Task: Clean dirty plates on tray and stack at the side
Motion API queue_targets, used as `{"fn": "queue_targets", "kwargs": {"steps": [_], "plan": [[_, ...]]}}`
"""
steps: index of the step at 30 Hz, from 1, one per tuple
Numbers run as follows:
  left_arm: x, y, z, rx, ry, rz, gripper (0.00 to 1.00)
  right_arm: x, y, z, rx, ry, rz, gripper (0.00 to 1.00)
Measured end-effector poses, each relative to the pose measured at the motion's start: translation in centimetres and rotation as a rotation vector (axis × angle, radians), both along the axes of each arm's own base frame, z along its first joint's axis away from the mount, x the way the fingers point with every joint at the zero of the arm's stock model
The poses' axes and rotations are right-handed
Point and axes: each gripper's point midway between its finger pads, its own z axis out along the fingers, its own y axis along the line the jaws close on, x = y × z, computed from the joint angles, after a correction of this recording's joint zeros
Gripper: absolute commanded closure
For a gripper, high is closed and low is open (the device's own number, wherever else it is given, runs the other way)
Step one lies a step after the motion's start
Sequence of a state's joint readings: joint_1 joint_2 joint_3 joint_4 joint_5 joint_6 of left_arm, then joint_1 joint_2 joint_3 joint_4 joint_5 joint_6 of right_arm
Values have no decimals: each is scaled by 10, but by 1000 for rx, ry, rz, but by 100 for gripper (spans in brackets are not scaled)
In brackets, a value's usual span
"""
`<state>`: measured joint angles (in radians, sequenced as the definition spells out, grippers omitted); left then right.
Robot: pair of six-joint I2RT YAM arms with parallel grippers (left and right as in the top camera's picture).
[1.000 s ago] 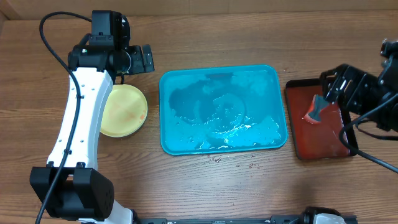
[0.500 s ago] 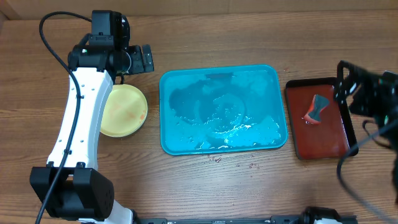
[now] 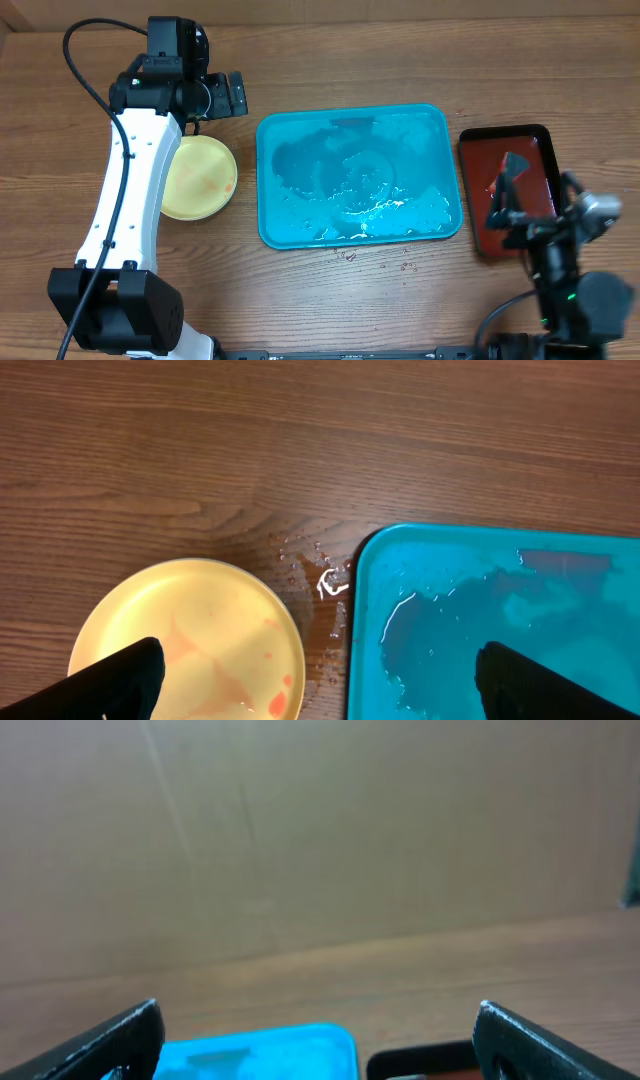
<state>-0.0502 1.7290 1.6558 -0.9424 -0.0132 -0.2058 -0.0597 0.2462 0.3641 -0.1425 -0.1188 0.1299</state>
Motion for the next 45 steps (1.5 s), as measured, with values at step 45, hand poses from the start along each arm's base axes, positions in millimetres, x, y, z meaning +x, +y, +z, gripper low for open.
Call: {"fn": "queue_targets", "kwargs": {"steps": [45], "plan": [[-2,1,-1,6,10,4,0,0,11,-100,2,51,41,0]]}}
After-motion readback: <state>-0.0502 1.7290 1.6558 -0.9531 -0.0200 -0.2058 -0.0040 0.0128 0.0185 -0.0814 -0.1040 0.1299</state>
